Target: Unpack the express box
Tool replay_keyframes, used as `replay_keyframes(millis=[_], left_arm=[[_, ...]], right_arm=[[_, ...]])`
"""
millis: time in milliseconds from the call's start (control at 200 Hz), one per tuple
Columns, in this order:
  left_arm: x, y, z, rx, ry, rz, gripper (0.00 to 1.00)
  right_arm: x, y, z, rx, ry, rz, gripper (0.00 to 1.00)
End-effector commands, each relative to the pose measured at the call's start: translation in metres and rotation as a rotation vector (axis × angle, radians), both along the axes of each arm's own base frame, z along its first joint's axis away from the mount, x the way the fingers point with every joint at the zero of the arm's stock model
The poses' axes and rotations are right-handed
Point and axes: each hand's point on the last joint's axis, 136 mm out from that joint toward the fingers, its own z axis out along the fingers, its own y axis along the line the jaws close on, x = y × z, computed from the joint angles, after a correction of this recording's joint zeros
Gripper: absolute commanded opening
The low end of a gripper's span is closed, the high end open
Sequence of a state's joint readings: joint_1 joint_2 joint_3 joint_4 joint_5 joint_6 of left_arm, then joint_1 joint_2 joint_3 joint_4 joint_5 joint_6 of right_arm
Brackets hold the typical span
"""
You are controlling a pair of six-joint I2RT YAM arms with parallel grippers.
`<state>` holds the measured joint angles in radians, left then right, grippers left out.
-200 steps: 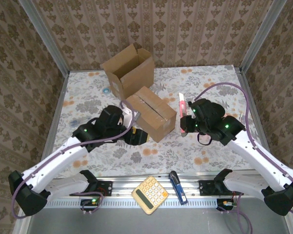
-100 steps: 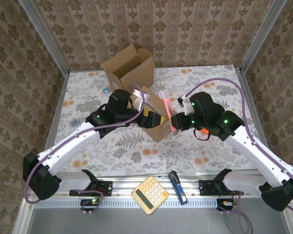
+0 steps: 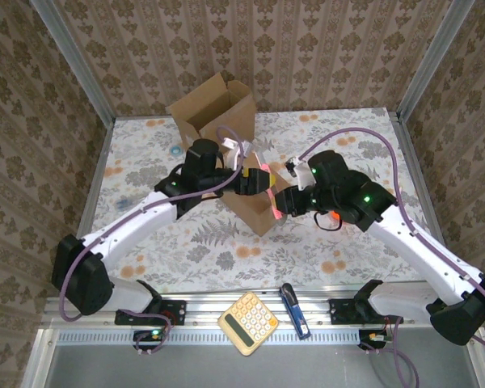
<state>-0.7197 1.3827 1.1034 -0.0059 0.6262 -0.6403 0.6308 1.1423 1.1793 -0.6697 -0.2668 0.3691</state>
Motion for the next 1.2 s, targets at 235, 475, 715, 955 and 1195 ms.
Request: replay_keyframes(millis=[235, 475, 715, 955, 1195], left_arm=[[0.003, -0.013, 0.023, -0.088, -0.016, -0.049, 0.16], [0.009, -0.004, 0.007, -0.056, 0.010, -0.021, 0.00], [0.013, 0.021, 0.015, 0.001, -0.046, 0.026, 0.13], [0.004, 0.039, 0.027, 0.053, -0.113, 0.051, 0.54], [-0.016, 0.059, 0.040, 0.076, -0.172, 0.057, 1.00]], right_arm=[[0.007, 0.022, 0.024, 0.067, -0.053, 0.037, 0.22], [0.006, 0.013, 0.017, 0.038, -0.059, -0.004, 0.25], [-0.009, -0.062, -0.029, -0.282, 0.046, -0.228, 0.55], [-0.029, -0.096, -0.095, -0.475, 0.221, -0.322, 0.71], [-0.040, -0.103, -0.158, -0.615, 0.407, -0.359, 0.79]])
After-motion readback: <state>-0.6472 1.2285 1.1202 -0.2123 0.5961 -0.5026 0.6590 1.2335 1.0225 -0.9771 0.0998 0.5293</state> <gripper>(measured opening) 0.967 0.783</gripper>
